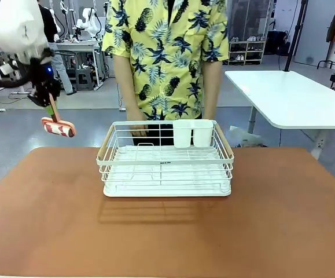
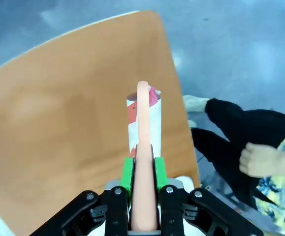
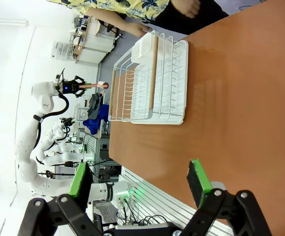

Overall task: Clean the table.
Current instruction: Place the Lint Roller down when the Dish drying rack is positioned in the middle of the table.

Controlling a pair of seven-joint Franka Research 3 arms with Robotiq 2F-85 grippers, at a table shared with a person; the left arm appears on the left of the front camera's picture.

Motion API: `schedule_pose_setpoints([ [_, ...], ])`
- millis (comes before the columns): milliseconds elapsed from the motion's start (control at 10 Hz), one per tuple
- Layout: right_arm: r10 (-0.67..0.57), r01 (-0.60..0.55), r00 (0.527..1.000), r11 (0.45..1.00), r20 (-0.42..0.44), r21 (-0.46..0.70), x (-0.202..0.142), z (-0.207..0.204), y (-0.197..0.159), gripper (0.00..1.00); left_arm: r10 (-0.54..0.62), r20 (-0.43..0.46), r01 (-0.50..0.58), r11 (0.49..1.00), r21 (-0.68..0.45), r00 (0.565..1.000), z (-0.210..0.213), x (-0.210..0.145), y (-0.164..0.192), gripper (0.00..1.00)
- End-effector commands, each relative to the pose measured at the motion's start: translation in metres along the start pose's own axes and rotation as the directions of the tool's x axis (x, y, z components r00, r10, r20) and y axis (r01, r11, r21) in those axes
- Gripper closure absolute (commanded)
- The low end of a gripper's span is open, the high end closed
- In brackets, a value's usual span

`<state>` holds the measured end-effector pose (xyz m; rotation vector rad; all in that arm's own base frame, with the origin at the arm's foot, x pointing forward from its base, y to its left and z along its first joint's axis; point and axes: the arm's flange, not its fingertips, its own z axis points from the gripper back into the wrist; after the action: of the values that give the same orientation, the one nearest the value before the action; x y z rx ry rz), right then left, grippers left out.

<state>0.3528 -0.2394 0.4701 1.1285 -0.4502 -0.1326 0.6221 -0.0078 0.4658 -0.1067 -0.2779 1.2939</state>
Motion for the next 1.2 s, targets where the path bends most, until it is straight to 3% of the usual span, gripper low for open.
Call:
schedule_pose_setpoints([
  [0, 0.010, -0.010, 1.000, 1.000, 0.007, 0.017, 0.001, 0.002, 0.002, 0.00, 0.027, 0.003, -0.027, 0.992, -0.120, 1.000, -0.034, 0.000, 0.020, 0.79],
  [200, 0.010, -0.010, 1.000, 1.000, 0.007, 0.017, 0.001, 0.002, 0.002, 0.00, 0.055, -0.011, -0.056, 0.990, -0.131, 0.998, -0.061, 0.004, 0.027, 0.79],
  [400, 0.010, -0.010, 1.000, 1.000, 0.007, 0.017, 0.001, 0.002, 0.002, 0.00, 0.061, -0.098, -0.077, 0.984, -0.163, 0.993, -0.081, 0.006, 0.034, 0.79],
  [600, 0.010, -0.010, 1.000, 1.000, 0.007, 0.017, 0.001, 0.002, 0.002, 0.00, 0.093, -0.120, -0.115, 0.973, -0.201, 0.988, -0.099, 0.003, 0.038, 0.79],
  [800, 0.010, -0.010, 1.000, 1.000, 0.007, 0.017, 0.001, 0.002, 0.002, 0.00, 0.061, -0.080, -0.077, 0.975, -0.208, 0.995, -0.120, -0.003, 0.044, 0.79],
  [1100, 0.010, -0.010, 1.000, 1.000, 0.007, 0.017, 0.001, 0.002, 0.002, 0.00, 0.062, -0.106, -0.082, 0.978, -0.194, 0.992, -0.136, -0.018, 0.052, 0.79],
])
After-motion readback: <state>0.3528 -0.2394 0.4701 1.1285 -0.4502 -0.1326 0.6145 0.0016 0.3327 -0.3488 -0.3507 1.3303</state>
